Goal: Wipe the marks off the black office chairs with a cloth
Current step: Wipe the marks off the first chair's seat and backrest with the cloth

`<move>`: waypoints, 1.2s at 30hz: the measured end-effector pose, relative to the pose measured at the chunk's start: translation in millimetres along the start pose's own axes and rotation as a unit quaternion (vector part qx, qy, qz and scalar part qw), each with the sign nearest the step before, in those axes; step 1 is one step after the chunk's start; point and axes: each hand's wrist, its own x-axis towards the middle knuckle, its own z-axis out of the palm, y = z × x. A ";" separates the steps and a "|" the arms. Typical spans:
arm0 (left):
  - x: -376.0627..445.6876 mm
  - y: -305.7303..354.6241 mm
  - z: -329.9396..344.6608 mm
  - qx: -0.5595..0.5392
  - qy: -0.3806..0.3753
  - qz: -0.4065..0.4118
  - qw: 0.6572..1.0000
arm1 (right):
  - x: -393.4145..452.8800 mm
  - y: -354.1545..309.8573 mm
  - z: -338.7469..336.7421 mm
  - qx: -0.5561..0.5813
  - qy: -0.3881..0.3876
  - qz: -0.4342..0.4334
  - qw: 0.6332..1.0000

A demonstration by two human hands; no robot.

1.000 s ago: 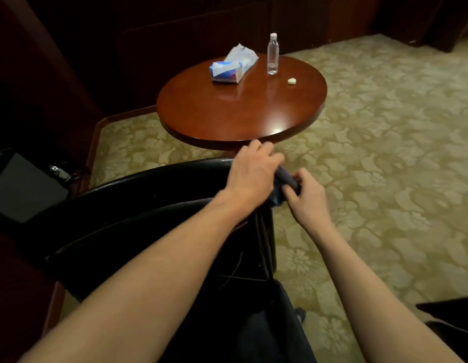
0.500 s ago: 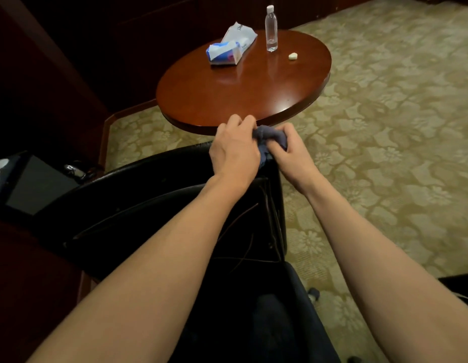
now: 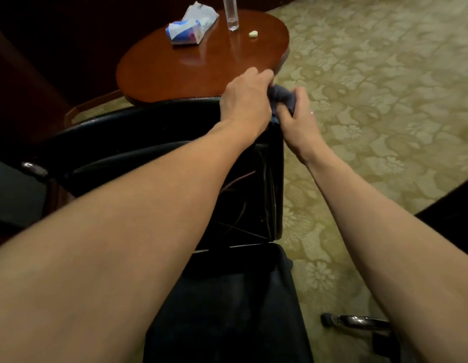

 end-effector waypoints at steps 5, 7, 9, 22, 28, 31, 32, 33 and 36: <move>-20.3 47.7 4.0 -0.025 0.012 0.047 0.998 | -33.3 3.0 -41.9 -0.030 0.059 -0.009 0.998; -33.0 64.9 3.5 -0.060 0.018 0.053 0.997 | -51.3 -1.5 -56.0 -0.050 0.081 -0.011 0.995; -44.6 79.8 1.0 -0.094 0.018 0.056 0.994 | -69.5 -9.5 -68.6 -0.071 0.099 -0.012 0.992; -154.6 179.9 -11.5 -0.220 0.048 0.074 0.971 | -192.6 -22.2 -166.7 -0.164 0.157 -0.025 0.974; -202.5 207.7 -6.4 -0.240 0.134 0.032 0.961 | -236.6 -11.2 -184.9 -0.126 0.153 -0.058 0.978; -221.2 203.7 -3.6 -0.297 0.192 -0.039 0.935 | -244.3 -18.7 -192.1 -0.025 0.137 -0.094 0.986; -229.8 205.2 -1.4 -0.327 0.199 -0.068 0.921 | -244.8 -19.1 -196.0 0.013 0.129 -0.083 0.988; -243.5 209.5 1.5 -0.337 0.201 -0.098 0.915 | -247.0 -21.0 -199.8 0.042 0.118 -0.065 0.990; -285.2 224.7 20.8 -0.410 0.156 -0.204 0.875 | -248.4 -18.9 -209.2 0.069 0.078 -0.020 0.994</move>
